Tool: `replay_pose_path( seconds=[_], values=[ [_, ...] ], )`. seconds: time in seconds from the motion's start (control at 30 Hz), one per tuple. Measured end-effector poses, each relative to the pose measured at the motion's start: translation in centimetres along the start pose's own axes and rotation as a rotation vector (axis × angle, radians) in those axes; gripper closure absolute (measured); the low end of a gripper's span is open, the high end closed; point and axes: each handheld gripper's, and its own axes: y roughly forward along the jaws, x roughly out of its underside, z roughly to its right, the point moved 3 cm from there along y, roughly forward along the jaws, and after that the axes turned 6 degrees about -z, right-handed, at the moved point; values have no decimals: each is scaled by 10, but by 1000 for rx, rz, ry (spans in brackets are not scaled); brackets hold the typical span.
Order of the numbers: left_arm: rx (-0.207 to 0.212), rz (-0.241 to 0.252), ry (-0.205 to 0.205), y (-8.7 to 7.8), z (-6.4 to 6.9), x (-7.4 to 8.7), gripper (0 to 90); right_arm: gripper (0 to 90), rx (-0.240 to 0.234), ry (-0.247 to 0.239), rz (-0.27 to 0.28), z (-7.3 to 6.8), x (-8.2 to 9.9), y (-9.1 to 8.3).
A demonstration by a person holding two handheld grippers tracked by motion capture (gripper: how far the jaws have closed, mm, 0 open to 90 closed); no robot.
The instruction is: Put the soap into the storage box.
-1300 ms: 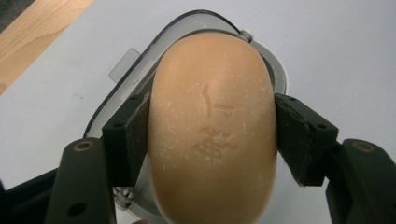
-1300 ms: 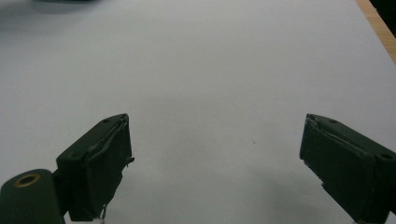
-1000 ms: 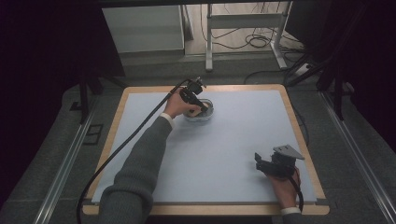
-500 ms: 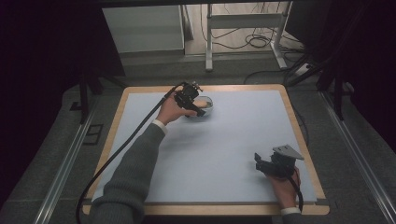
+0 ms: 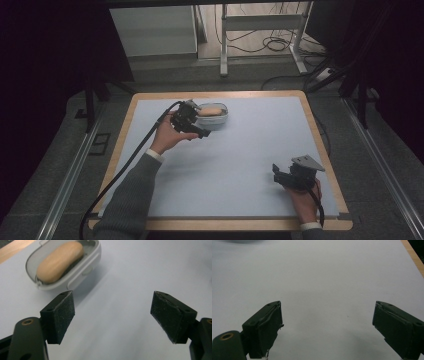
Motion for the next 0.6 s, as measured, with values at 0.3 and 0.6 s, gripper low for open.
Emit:
replay_pose_path(
  seconds=[0.3,0.6],
  values=[
    [-1,58,-30,-18,10,48,190,94,2,0,-1,0,0,0],
    [5,98,-73,-24,22,102,191,94,5,-3,-2,-1,0,0]
  ],
)
